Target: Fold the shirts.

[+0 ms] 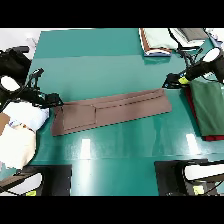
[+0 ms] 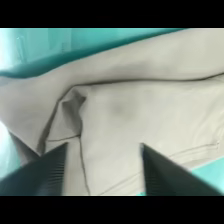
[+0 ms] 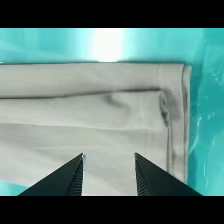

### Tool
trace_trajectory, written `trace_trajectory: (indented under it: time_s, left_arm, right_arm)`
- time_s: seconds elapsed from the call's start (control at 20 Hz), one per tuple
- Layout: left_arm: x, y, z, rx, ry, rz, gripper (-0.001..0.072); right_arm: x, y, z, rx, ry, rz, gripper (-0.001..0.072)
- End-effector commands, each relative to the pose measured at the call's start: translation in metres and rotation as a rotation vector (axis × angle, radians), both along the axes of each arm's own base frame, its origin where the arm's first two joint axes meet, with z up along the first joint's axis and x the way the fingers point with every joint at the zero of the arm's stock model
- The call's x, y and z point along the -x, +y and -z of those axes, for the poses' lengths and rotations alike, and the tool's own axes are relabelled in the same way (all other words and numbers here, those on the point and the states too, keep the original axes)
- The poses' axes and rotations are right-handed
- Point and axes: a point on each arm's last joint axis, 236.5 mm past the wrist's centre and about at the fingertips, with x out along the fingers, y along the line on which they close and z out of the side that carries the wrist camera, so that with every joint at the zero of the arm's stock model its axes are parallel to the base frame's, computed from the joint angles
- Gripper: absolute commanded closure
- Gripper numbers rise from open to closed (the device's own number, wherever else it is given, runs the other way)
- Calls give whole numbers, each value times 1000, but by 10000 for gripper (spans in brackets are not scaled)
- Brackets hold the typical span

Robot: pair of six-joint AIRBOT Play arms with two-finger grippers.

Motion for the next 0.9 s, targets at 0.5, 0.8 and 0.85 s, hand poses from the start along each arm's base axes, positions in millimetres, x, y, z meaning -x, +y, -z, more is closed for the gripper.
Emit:
trace_trajectory:
  time_s: [0.5, 0.8, 0.85]
  left_arm:
    - [-11, -135, -20, 166, -130, 105, 684]
    - [-2, -212, 11, 193, -68, 187, 684]
    - [-5, -223, 13, 201, -62, 199, 684]
  right_arm:
    - [45, -40, 79, -320, 134, 146, 185]
    - [24, 25, 82, -375, 130, -5, 653]
    - [19, 28, 71, -361, 106, -38, 697]
